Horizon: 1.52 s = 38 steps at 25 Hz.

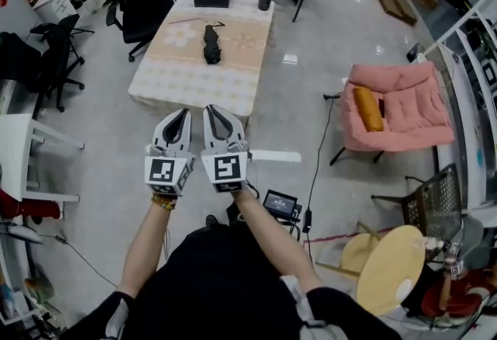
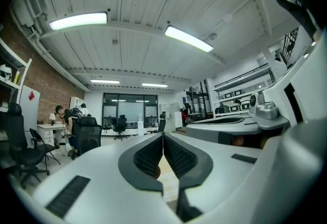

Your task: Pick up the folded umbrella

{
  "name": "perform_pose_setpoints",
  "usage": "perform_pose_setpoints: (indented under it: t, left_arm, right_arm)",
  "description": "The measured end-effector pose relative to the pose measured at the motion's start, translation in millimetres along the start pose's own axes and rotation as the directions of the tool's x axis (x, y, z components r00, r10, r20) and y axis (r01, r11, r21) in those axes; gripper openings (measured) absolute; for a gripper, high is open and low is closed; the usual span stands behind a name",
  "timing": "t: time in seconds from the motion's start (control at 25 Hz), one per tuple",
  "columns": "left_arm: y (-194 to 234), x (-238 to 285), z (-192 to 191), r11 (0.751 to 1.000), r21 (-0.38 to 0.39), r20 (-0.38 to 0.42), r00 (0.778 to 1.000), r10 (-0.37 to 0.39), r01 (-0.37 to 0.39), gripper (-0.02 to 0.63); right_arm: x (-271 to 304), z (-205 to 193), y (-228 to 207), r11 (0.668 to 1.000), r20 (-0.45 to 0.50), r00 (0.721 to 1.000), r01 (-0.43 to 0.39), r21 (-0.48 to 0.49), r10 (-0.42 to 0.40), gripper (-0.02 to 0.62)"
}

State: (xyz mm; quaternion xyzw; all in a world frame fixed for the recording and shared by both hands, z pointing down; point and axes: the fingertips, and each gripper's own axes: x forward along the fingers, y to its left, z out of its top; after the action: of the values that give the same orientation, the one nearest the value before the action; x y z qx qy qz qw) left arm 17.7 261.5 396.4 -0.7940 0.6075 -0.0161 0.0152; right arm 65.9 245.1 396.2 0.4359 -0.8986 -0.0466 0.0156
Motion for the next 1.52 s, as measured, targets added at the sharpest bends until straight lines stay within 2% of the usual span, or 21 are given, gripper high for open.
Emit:
perform_pose_setpoints:
  t: [0.32,0.56,0.76,1.16,1.52]
  left_arm:
    - [-10.1,26.9,-3.7,1.000,-0.001,-0.009,1.000,0.011,-0.011,0.014]
    - [6.4,43.4,-8.9,1.000,-0.018,0.000,1.000,-0.003,0.003,0.014]
    - [34.2,54.6,-13.4,0.999,-0.028,0.009,0.999,-0.032,0.033,0.014]
    - [96.6,72.8,-23.9,0.994,-0.061,0.003,0.996,-0.089,0.089,0.014]
    - [118.2,92.5,-32.8,0.994,-0.061,-0.020,0.995,-0.095,0.093,0.014]
  right_arm:
    - [10.6,-7.7,-26.3,0.999,-0.008,1.000,-0.022,0.040,0.022,0.018]
    - [32.2,-0.8,-24.5,0.995,-0.031,0.999,-0.019,0.093,0.022,0.018]
    - [59.8,-20.2,-21.6,1.000,-0.027,0.999,0.023,-0.002,-0.023,0.018]
    - [118.0,-20.4,1.9,0.997,-0.045,0.996,0.079,-0.009,-0.079,0.018]
    - [146.1,-31.8,0.2,0.997,-0.060,0.995,0.081,0.000,-0.081,0.018]
